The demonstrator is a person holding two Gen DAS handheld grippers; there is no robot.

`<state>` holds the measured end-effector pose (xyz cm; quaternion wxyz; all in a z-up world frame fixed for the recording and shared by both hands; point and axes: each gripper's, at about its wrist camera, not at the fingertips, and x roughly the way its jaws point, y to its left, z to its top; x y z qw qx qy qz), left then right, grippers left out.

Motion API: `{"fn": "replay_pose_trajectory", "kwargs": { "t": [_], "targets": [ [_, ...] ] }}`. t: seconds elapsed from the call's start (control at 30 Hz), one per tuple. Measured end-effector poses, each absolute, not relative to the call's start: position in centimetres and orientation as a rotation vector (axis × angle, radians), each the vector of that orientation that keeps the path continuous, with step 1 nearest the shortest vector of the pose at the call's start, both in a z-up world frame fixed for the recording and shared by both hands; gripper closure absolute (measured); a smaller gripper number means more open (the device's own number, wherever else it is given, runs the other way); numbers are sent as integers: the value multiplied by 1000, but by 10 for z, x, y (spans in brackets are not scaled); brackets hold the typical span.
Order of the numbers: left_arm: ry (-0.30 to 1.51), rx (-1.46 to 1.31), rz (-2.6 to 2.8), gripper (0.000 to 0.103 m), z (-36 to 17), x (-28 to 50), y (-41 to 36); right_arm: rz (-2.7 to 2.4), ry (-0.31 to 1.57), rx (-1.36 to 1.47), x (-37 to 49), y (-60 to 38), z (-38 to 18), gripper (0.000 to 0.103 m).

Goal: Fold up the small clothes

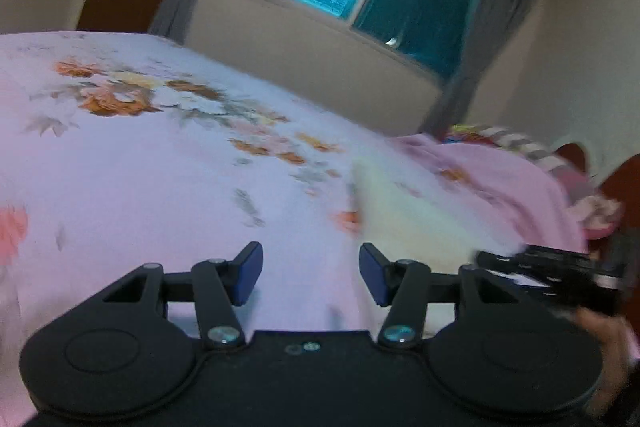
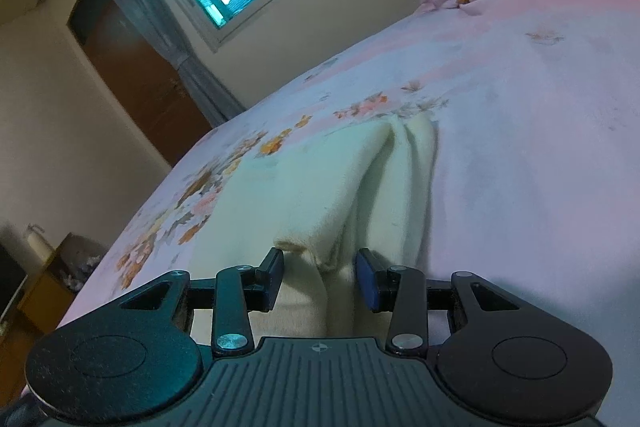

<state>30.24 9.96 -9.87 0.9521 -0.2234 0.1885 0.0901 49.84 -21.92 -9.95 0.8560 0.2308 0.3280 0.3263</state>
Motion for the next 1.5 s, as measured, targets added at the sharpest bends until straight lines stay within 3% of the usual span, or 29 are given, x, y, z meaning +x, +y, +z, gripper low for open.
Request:
{"fn": "replay_pose_trajectory", "kwargs": {
  "t": [0.1, 0.2, 0.23, 0.43, 0.53, 0.6, 0.73, 0.97, 1.0, 1.03, 1.33, 1.5],
  "targets": [
    [520, -456, 194, 50, -110, 351, 123, 709, 707, 502, 507, -214, -102, 63],
    [523, -500, 155, 48, -124, 369, 130, 733, 710, 479, 512, -207, -101, 66],
    [516, -499, 152, 47, -125, 369, 130, 735, 708, 463, 512, -205, -100, 88],
    [468, -528, 117, 47, -131, 355, 131, 682, 597, 408, 491, -221, -73, 89],
    [471, -529, 118, 47, -131, 358, 130, 636, 747, 420, 511, -222, -103, 89],
    [473, -527, 116, 46, -131, 359, 130, 638, 753, 485, 514, -228, -113, 88],
    [467, -539, 105, 46, -132, 357, 132, 635, 751, 475, 501, -227, -107, 77],
    [458, -553, 93, 46, -133, 355, 134, 643, 810, 528, 453, -250, -104, 72],
    [458, -554, 91, 46, -134, 356, 135, 645, 810, 533, 446, -251, -106, 75],
    [457, -554, 90, 46, -134, 356, 135, 644, 805, 522, 439, -251, -106, 97],
    [463, -555, 70, 45, -135, 354, 137, 589, 859, 558, 424, -242, -114, 97],
    [481, -493, 80, 45, -131, 352, 127, 553, 753, 435, 403, -243, -88, 96]
  ]
}}
